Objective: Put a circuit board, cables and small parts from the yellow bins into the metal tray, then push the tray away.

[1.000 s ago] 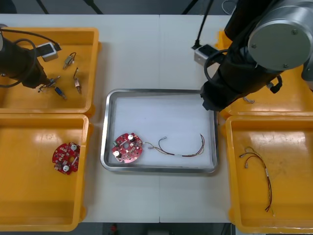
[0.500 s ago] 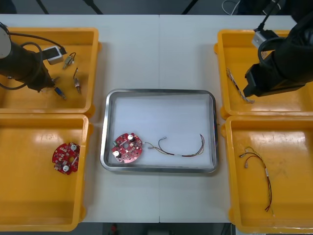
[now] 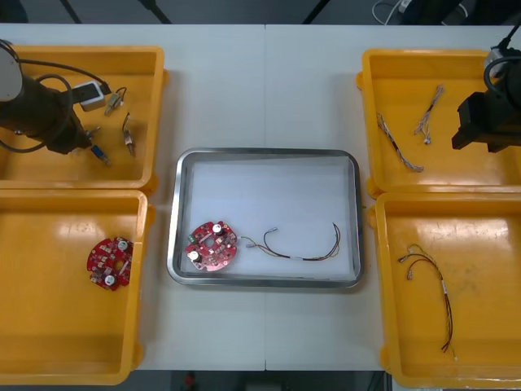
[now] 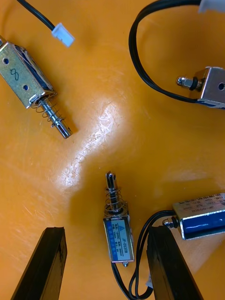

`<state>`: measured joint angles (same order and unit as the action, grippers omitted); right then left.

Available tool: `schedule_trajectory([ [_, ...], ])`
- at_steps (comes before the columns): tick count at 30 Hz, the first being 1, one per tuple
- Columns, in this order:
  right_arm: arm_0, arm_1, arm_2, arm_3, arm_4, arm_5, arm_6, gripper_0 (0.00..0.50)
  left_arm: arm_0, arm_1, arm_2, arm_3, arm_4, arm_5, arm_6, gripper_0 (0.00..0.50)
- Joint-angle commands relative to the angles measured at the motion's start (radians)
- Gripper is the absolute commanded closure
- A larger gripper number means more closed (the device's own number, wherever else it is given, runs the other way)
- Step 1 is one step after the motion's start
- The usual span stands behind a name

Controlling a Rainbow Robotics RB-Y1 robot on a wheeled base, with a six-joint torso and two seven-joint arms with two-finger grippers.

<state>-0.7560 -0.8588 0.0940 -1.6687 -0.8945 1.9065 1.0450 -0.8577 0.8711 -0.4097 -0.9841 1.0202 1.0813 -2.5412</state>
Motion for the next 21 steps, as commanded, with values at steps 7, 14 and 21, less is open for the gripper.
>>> schedule_trajectory([
  [7, -0.217, 0.058, 0.016, 0.308, 0.157, -0.067, -0.006, 0.000, -0.043, -0.006, -0.041, 0.002, -0.005, -0.029, 0.047, 0.492],
  [14, -0.325, 0.142, 0.021, 0.524, 0.284, -0.155, -0.022, 0.000, -0.044, -0.006, -0.040, 0.016, 0.008, -0.035, 0.047, 0.500],
  [21, -0.418, 0.219, -0.020, 0.718, 0.388, -0.261, -0.040, 0.000, -0.086, 0.016, -0.035, 0.016, 0.020, -0.004, 0.058, 0.500],
])
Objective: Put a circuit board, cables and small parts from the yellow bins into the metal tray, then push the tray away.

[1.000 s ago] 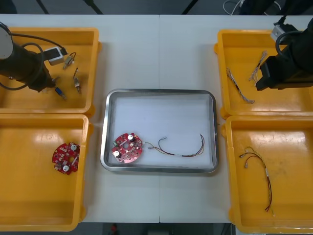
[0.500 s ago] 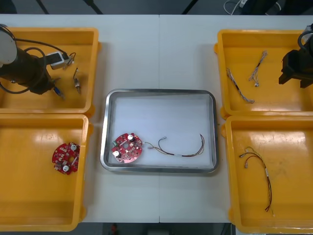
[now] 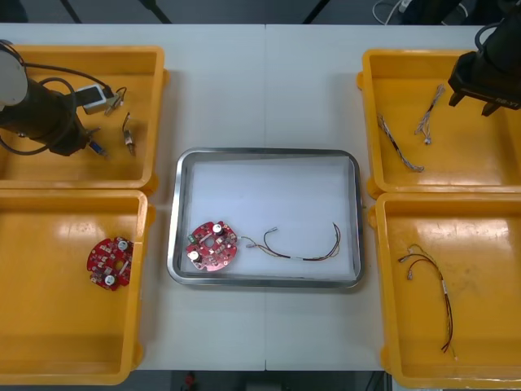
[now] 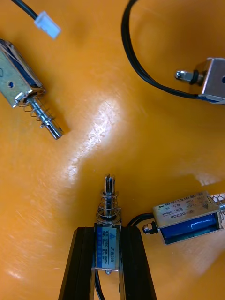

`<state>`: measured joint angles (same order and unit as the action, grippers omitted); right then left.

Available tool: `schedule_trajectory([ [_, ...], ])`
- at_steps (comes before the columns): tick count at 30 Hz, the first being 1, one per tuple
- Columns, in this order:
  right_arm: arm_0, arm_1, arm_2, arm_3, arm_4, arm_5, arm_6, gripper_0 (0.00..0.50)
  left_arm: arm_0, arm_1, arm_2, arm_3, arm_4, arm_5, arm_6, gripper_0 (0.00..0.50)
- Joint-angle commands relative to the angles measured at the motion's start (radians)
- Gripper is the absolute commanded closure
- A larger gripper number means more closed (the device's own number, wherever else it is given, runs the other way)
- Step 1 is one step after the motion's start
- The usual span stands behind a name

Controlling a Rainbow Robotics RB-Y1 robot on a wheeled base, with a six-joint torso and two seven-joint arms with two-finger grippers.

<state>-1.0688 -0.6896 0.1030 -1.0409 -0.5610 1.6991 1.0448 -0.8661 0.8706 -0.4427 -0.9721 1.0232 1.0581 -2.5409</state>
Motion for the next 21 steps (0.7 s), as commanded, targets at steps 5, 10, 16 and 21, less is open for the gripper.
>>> schedule_trajectory([
  [5, -0.143, 0.088, -0.065, 0.197, 0.125, -0.125, -0.045, 0.000, -0.099, 0.034, 0.058, 0.004, 0.029, 0.077, 0.068, 0.500],
  [10, -0.151, 0.108, -0.089, 0.242, 0.159, -0.191, -0.052, 0.000, -0.131, 0.056, 0.090, 0.004, 0.041, 0.137, 0.082, 0.500],
  [16, -0.152, 0.142, -0.158, 0.288, 0.220, -0.262, -0.051, 0.000, -0.154, 0.074, 0.150, 0.004, 0.044, 0.203, 0.110, 0.500],
  [21, -0.160, 0.154, -0.172, 0.375, 0.243, -0.381, -0.048, 0.000, -0.174, 0.091, 0.188, -0.003, 0.058, 0.281, 0.162, 0.500],
])
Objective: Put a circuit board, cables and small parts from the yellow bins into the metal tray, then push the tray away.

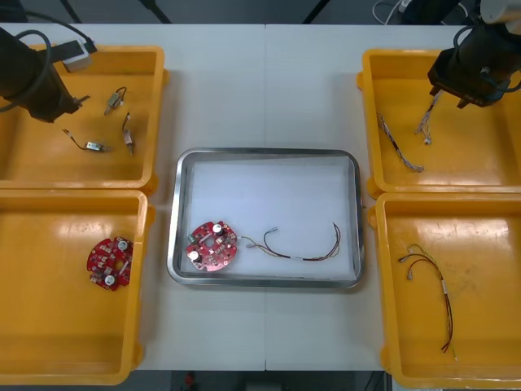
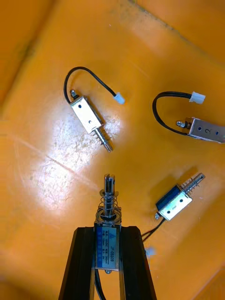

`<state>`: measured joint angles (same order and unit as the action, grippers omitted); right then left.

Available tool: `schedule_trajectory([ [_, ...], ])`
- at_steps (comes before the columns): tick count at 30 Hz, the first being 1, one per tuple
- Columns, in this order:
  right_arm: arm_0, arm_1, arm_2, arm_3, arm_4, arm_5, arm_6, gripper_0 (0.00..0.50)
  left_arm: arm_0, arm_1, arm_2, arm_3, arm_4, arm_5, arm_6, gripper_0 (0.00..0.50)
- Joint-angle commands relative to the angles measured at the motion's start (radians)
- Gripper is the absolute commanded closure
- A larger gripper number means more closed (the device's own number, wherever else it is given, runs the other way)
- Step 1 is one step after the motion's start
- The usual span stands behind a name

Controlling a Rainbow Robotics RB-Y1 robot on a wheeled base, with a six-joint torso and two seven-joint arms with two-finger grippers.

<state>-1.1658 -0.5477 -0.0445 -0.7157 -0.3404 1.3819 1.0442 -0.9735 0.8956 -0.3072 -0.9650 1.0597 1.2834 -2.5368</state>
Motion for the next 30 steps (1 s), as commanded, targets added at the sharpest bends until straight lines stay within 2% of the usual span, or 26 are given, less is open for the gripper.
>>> schedule_trajectory([
  [1, -0.066, 0.014, -0.032, 0.070, 0.029, -0.086, -0.042, 0.000, -0.068, 0.068, 0.059, -0.021, 0.026, 0.071, 0.187, 0.500],
  [5, -0.080, 0.020, -0.067, 0.133, 0.041, -0.144, -0.032, 0.000, -0.068, 0.075, 0.063, -0.087, 0.019, 0.123, 0.311, 0.500],
  [7, -0.080, 0.025, -0.087, 0.159, 0.044, -0.178, -0.024, 0.000, -0.068, 0.075, 0.063, -0.138, 0.014, 0.163, 0.426, 0.500],
  [13, -0.080, 0.038, -0.089, 0.168, 0.058, -0.213, -0.012, 0.000, -0.060, 0.074, 0.063, -0.248, 0.006, 0.255, 0.679, 0.500],
  [22, -0.075, 0.058, -0.083, 0.194, 0.077, -0.293, 0.007, 0.000, 0.010, 0.068, 0.063, -0.483, 0.013, 0.332, 1.070, 0.500],
  [26, -0.072, 0.064, -0.077, 0.240, 0.081, -0.366, 0.017, 0.000, 0.033, 0.040, 0.063, -0.580, 0.000, 0.379, 1.224, 0.500],
  [30, -0.066, 0.066, -0.077, 0.252, 0.086, -0.377, 0.031, 0.000, 0.067, 0.020, 0.063, -0.667, -0.018, 0.404, 1.349, 0.500],
])
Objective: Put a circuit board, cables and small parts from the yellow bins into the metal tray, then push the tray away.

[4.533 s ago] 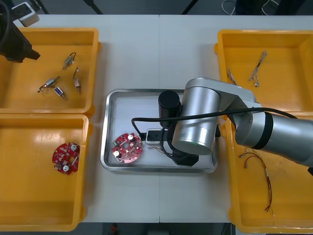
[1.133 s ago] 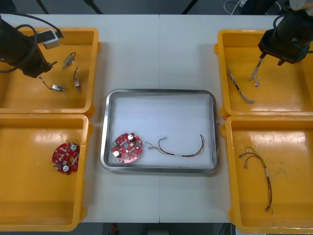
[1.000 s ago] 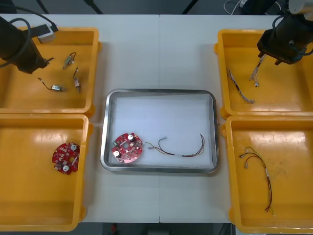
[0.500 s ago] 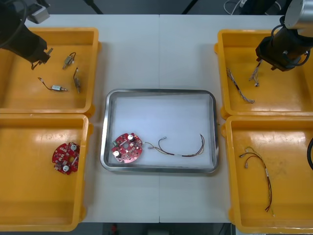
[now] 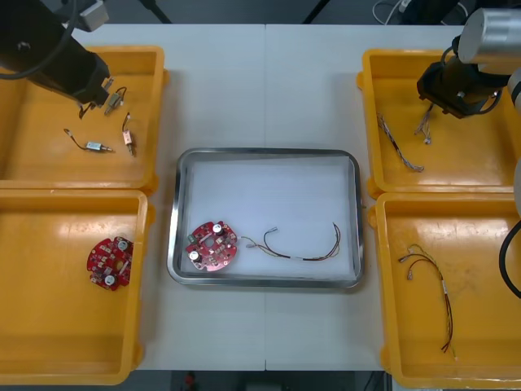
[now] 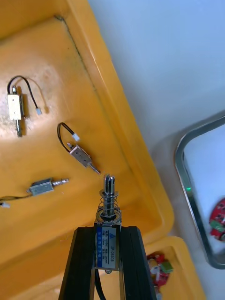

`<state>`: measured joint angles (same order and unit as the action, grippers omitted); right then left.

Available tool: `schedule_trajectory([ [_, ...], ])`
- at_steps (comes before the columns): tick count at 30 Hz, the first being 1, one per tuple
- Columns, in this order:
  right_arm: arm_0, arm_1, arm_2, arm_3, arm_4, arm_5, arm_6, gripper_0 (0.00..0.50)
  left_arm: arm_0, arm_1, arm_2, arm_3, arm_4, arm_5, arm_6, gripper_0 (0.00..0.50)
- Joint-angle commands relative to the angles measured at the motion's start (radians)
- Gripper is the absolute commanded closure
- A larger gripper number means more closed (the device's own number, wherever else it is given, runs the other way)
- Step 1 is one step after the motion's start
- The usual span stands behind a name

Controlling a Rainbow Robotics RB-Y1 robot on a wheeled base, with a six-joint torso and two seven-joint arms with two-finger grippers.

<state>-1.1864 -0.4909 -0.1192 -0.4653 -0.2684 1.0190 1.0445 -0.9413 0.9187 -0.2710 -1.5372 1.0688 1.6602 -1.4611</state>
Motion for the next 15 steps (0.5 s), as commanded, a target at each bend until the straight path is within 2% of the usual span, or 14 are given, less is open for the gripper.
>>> schedule_trajectory([
  [1, -0.042, 0.012, 0.000, 0.002, 0.014, -0.014, 0.034, 0.000, 0.053, -0.009, 0.026, -0.130, -0.039, 0.032, 0.314, 0.500],
  [5, -0.029, 0.018, 0.009, 0.002, 0.015, -0.031, 0.037, 0.000, 0.108, -0.038, 0.026, -0.242, -0.098, 0.049, 0.438, 0.500],
  [10, -0.015, 0.025, 0.016, 0.004, 0.014, -0.034, 0.040, 0.000, 0.144, -0.081, 0.026, -0.322, -0.136, 0.081, 0.561, 0.500],
  [15, -0.002, 0.029, 0.023, 0.002, 0.011, -0.034, 0.046, 0.000, 0.150, -0.166, -0.001, -0.376, -0.233, 0.141, 0.653, 0.500],
])
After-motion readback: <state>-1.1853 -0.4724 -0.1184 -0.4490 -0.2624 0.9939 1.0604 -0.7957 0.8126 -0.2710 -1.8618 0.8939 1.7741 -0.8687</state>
